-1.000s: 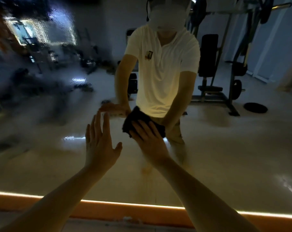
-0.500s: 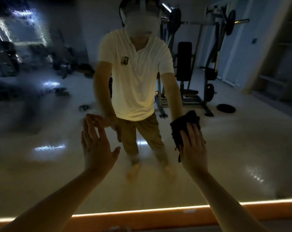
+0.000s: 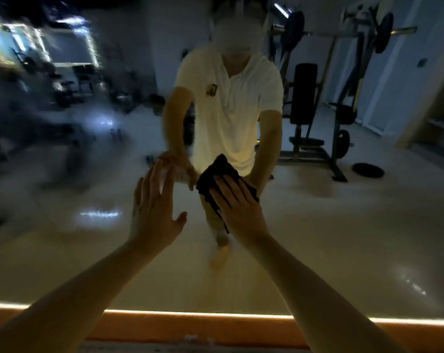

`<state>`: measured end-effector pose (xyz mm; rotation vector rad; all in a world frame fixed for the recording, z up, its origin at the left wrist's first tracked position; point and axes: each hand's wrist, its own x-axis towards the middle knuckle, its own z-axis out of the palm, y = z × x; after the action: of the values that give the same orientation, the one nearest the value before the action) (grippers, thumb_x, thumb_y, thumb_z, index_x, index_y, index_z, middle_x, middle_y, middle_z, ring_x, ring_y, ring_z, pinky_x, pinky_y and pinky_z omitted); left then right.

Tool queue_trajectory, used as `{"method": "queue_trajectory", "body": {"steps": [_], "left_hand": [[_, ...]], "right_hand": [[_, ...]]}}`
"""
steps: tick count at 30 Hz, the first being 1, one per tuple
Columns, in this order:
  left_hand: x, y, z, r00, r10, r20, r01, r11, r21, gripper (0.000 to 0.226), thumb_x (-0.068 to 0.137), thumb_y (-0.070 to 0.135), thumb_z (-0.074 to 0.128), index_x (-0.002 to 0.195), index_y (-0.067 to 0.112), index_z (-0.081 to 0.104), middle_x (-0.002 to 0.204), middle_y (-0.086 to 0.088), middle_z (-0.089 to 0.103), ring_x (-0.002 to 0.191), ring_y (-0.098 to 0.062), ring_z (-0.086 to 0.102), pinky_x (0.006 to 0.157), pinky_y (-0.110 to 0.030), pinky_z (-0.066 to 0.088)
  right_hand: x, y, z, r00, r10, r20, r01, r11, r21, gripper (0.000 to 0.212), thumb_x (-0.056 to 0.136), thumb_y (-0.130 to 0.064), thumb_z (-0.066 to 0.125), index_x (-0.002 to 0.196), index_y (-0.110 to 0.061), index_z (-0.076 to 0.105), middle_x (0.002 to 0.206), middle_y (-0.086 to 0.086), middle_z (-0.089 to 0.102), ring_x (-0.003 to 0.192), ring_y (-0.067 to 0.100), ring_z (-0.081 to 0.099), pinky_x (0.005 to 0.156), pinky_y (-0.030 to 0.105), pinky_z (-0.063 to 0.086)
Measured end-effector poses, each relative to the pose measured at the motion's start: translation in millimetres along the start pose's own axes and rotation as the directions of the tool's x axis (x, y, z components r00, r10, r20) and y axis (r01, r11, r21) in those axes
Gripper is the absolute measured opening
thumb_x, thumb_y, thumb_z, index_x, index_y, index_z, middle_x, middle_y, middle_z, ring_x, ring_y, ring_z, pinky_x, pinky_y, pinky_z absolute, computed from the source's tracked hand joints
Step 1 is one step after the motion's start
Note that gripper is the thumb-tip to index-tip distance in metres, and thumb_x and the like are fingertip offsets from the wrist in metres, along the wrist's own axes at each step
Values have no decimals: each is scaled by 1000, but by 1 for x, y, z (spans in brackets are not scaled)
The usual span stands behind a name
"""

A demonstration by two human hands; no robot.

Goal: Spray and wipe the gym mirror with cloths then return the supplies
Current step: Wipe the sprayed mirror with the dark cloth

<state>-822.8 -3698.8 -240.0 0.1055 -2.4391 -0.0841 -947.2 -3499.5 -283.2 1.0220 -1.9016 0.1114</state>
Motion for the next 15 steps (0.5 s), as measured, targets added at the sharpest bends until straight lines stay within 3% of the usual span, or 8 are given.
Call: {"method": "queue_trajectory", "body": {"steps": [9, 11, 15], "left_hand": [[61, -20, -62, 978, 17, -208, -30, 998, -62, 102, 81, 27, 85, 161, 8, 25, 166, -24, 23, 153, -45, 24, 121, -64, 28], [79, -15, -74, 961, 47, -273, -69, 995, -73, 105, 81, 26, 85, 161, 10, 18, 165, -26, 26, 152, -47, 26, 120, -66, 29], [120, -14, -102, 930, 114, -350, -134, 990, -35, 102, 80, 27, 84, 159, 10, 21, 165, -25, 27, 151, -47, 28, 119, -65, 30]], "right_hand": [[107, 51, -67, 987, -159, -23, 157, 985, -72, 46, 105, -29, 48, 146, -13, 57, 156, 11, 49, 149, 32, 37, 128, 39, 6], [133, 69, -86, 975, -223, -2, 222, 971, -82, 48, 105, -30, 43, 149, -13, 53, 158, 13, 46, 150, 34, 37, 127, 43, 12], [185, 108, -120, 959, -283, 29, 284, 951, -125, 64, 96, -34, 56, 155, -14, 43, 165, 14, 34, 154, 34, 26, 127, 50, 19]]}}
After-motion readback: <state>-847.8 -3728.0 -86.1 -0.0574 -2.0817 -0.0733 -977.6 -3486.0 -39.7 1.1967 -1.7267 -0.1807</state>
